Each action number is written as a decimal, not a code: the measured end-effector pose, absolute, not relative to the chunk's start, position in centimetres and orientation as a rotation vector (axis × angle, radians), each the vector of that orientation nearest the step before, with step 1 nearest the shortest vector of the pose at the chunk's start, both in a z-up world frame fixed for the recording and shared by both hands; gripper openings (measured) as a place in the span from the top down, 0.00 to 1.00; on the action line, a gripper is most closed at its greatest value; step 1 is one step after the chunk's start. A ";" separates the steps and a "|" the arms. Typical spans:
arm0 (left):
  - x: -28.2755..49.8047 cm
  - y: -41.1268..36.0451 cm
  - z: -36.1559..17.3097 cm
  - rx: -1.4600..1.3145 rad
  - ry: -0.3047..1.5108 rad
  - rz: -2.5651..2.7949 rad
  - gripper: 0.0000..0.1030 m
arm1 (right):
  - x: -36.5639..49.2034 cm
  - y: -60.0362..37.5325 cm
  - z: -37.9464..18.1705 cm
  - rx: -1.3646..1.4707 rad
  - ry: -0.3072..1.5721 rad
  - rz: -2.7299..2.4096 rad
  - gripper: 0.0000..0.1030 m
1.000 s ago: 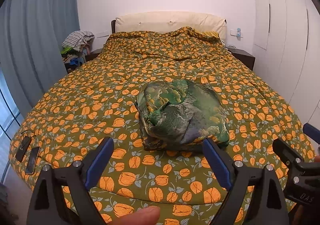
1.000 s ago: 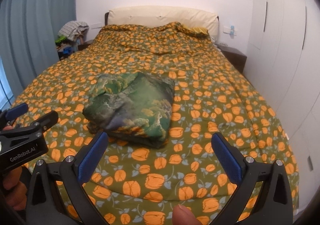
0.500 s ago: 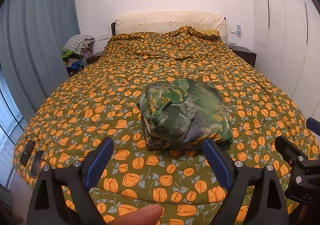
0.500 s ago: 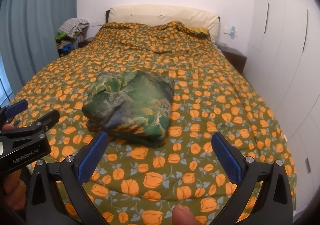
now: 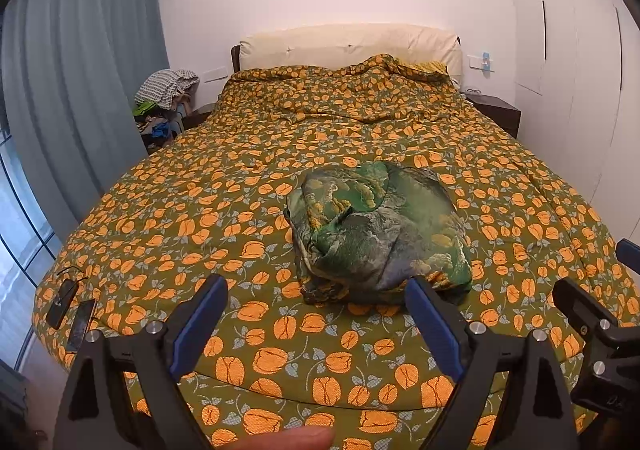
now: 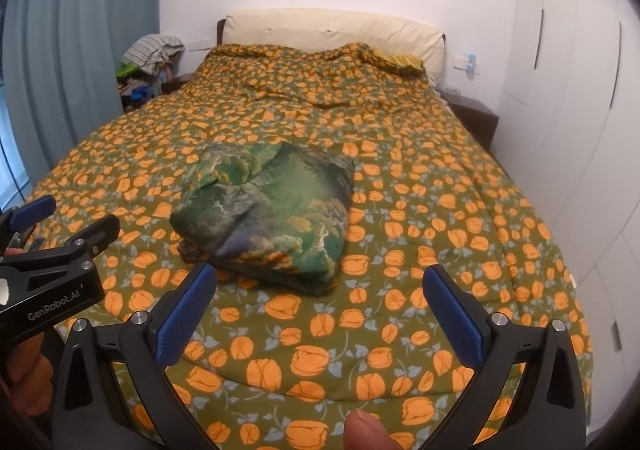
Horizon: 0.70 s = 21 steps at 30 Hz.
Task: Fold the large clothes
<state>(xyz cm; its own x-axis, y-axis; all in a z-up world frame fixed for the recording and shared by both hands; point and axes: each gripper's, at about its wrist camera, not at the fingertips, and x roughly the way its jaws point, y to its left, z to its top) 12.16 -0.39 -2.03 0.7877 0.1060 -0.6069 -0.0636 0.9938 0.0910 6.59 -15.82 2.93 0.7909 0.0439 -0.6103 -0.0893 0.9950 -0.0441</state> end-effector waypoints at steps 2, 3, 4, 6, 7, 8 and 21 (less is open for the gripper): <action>12.2 -0.3 -2.0 0.061 0.662 0.091 0.11 | 6.6 -15.7 3.0 -0.077 0.653 0.073 0.00; 12.2 -0.2 -1.9 0.059 0.667 0.091 0.11 | 6.6 -15.7 3.0 -0.079 0.652 0.073 0.00; 12.2 -0.1 -1.9 0.057 0.667 0.092 0.11 | 6.6 -15.6 3.1 -0.080 0.652 0.074 0.00; 12.1 0.0 -1.8 0.057 0.663 0.097 0.11 | 6.7 -15.6 3.1 -0.079 0.657 0.073 0.00; 12.1 0.1 -1.7 0.056 0.664 0.099 0.11 | 6.7 -15.6 3.1 -0.078 0.659 0.074 0.00; 12.1 0.1 -1.7 0.052 0.665 0.100 0.11 | 6.7 -15.6 3.1 -0.079 0.660 0.074 0.00; 12.1 0.5 -1.4 0.037 0.669 0.107 0.11 | 6.9 -15.2 3.0 -0.095 0.680 0.087 0.00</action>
